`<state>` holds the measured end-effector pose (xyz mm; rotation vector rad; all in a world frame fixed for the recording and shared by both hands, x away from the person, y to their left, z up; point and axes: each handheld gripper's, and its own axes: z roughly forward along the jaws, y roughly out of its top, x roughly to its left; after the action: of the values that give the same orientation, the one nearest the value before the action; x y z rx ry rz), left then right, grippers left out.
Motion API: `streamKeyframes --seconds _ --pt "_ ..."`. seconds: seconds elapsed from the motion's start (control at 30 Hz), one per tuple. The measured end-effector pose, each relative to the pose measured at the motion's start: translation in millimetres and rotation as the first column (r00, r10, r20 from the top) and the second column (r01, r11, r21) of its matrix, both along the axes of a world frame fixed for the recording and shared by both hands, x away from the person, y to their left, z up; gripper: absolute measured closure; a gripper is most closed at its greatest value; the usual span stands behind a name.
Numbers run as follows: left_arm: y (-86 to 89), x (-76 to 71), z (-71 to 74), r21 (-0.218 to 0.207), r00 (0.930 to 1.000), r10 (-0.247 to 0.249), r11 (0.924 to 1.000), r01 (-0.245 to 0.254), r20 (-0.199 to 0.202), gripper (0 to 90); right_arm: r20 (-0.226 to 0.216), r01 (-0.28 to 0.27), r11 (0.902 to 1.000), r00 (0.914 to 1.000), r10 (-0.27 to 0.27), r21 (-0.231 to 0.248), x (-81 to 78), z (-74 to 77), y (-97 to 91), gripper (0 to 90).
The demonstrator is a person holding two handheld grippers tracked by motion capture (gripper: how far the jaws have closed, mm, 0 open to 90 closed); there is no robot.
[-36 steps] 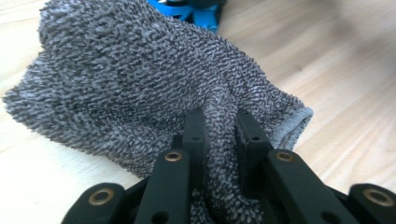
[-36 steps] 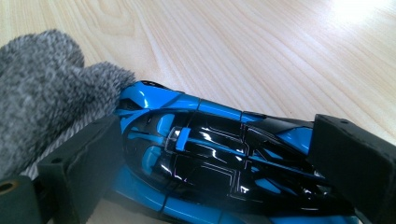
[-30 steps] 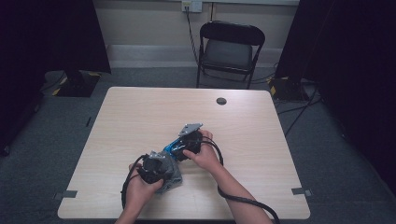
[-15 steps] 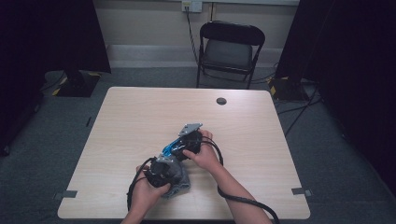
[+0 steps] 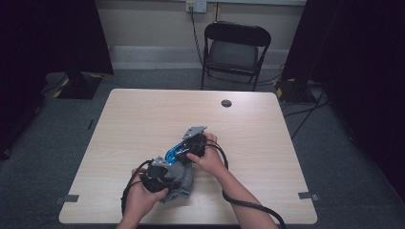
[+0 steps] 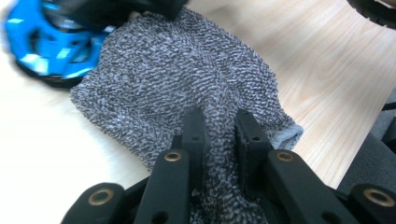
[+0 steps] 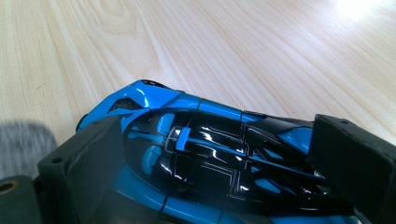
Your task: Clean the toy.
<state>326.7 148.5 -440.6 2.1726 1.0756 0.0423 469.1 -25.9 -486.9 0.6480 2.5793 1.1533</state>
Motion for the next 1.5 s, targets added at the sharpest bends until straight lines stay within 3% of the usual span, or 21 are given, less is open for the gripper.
streamKeyframes --seconds 0.17,0.33,0.57,0.77,0.93,1.17,1.27,1.5 --pt "22.6 1.6 10.1 -0.025 0.9981 0.057 0.9981 -0.057 0.025 76.8 0.002 -0.001 1.0000 1.0000 0.001 0.000 0.0 -0.1 0.0 2.8" --pt "43.9 5.2 17.3 -0.058 0.9911 0.122 0.9912 -0.119 0.054 76.7 0.001 0.003 1.0000 1.0000 -0.003 0.008 -0.6 -0.5 -0.1 2.8" --pt "67.3 10.5 19.4 -0.087 0.9696 0.221 0.9734 -0.212 0.106 76.7 0.004 0.002 1.0000 1.0000 -0.002 0.010 -0.6 -0.7 -0.2 2.9" --pt "77.3 18.7 12.6 -0.061 0.9542 0.275 0.9612 -0.269 0.119 76.7 0.004 0.002 1.0000 1.0000 -0.002 0.009 -0.6 -0.6 0.0 2.9" --pt "82.7 26.4 4.5 -0.059 0.9374 0.324 0.9460 -0.319 0.129 76.7 0.003 -0.001 1.0000 1.0000 0.001 0.003 -0.3 -0.3 -0.1 2.9" --pt "78.3 39.4 -11.0 -0.020 0.9244 0.349 0.9365 -0.350 0.154 76.7 0.002 -0.002 1.0000 1.0000 0.002 0.001 -0.1 -0.1 0.0 2.9" --pt "73.7 43.2 -16.8 0.011 0.9308 0.332 0.9412 -0.338 0.153 76.6 0.002 -0.001 1.0000 1.0000 0.001 0.001 -0.1 -0.1 0.2 2.9" --pt "60.0 46.7 -29.0 0.088 0.9547 0.276 0.9540 -0.286 0.111 76.3 0.001 -0.001 1.0000 1.0000 0.001 0.001 -0.3 -0.1 0.2 2.9"
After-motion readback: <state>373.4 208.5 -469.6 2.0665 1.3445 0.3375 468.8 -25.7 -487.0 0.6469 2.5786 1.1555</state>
